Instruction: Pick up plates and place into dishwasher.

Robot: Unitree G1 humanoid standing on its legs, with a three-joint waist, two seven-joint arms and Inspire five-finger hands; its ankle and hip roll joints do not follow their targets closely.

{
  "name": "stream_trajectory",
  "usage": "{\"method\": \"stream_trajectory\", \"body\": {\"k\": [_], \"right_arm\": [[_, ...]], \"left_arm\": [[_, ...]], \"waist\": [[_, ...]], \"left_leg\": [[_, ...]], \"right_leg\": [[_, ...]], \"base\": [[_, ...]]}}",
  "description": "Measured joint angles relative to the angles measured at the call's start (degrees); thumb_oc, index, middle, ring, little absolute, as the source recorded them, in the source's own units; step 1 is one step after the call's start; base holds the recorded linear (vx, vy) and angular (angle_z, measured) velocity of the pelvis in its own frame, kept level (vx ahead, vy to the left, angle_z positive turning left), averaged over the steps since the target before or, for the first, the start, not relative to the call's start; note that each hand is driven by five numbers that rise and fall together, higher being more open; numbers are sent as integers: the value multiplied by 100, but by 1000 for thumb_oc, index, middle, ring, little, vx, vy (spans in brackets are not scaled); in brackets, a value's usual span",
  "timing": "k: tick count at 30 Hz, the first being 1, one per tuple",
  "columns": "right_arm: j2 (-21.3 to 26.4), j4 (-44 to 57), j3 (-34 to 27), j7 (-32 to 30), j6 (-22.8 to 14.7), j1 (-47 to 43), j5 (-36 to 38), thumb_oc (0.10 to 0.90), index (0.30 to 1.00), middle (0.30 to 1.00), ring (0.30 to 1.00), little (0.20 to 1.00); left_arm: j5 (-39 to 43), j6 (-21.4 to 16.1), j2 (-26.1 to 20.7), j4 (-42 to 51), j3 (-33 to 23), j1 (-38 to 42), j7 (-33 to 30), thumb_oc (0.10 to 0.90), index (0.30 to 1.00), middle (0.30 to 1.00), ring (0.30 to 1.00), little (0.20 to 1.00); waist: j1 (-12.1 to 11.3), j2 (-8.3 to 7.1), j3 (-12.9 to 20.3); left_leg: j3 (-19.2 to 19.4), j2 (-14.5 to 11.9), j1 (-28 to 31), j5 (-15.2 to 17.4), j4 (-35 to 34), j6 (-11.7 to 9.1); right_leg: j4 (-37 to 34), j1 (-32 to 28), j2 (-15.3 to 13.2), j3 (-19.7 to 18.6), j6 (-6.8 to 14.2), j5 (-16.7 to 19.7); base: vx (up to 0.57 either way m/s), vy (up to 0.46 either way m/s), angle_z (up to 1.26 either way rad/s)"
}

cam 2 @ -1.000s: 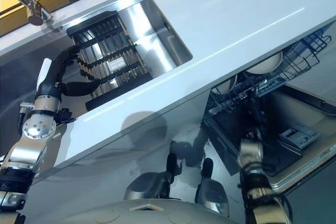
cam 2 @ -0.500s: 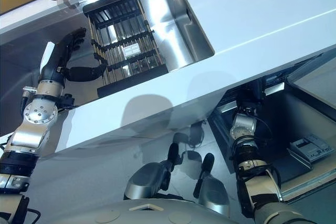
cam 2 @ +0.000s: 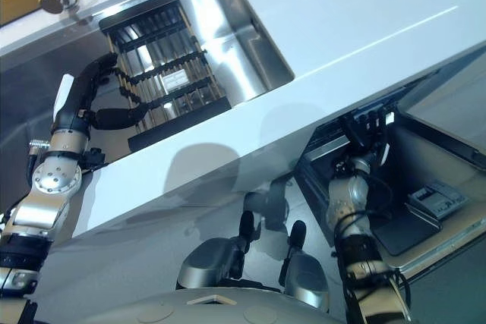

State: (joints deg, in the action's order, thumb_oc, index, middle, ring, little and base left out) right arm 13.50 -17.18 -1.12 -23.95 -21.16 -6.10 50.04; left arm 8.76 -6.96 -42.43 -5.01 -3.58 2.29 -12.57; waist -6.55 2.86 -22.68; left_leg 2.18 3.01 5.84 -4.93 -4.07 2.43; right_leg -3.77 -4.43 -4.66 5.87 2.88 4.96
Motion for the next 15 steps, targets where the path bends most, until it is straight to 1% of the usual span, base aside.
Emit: {"method": "stream_trajectory", "body": {"k": [3, 5, 7, 11, 12, 15], "right_arm": [[29, 17, -492, 168, 264, 349, -223, 800, 900, 900, 900, 900], [103, 17, -693, 212, 303, 569, -224, 800, 900, 900, 900, 900], [123, -5, -892, 235, 378, 727, -219, 800, 900, 900, 900, 900], [121, -82, -985, 300, 358, 853, 26, 800, 900, 900, 900, 900], [118, -103, -985, 301, 345, 849, 74, 800, 900, 900, 900, 900], [104, -177, -984, 215, 125, 834, 173, 800, 900, 900, 900, 900]], "left_arm": [[0, 4, 63, 42, -323, -207, 25, 800, 900, 900, 900, 900], [0, 10, 63, 48, -424, -227, 52, 800, 900, 900, 900, 900], [1, 11, 61, 53, -508, -227, 92, 800, 900, 900, 900, 900], [-17, 46, -30, 92, -537, -219, 196, 800, 900, 900, 900, 900], [-17, 47, -55, 92, -522, -206, 214, 800, 900, 900, 900, 900], [-13, 56, -58, 92, -471, -186, 274, 800, 900, 900, 900, 900]], "waist": [[187, -137, 14], [247, -207, 28], [386, -317, 77], [524, -531, 206], [523, -576, 232], [562, -667, 286]], "left_leg": [[168, 0, 63, 25, -40, -26], [273, -12, 70, 31, -40, -20], [343, -12, 78, 32, -39, -18], [581, -49, 101, 71, -3, -15], [627, -53, 101, 115, 55, -17], [764, -78, 101, 265, 261, -24]], "right_leg": [[17, 40, 3, -137, 50, -10], [86, 126, 14, -250, 58, -6], [92, 190, 22, -356, 83, 11], [110, 262, 2, -378, 113, 33], [146, 288, -9, -378, 114, 33], [237, 299, -57, -369, 110, 36]], "base": [[-56, -67, -27], [-67, -95, -28], [-68, -102, -28], [-64, -100, -31], [-48, -125, -37], [-31, -134, -25]]}}
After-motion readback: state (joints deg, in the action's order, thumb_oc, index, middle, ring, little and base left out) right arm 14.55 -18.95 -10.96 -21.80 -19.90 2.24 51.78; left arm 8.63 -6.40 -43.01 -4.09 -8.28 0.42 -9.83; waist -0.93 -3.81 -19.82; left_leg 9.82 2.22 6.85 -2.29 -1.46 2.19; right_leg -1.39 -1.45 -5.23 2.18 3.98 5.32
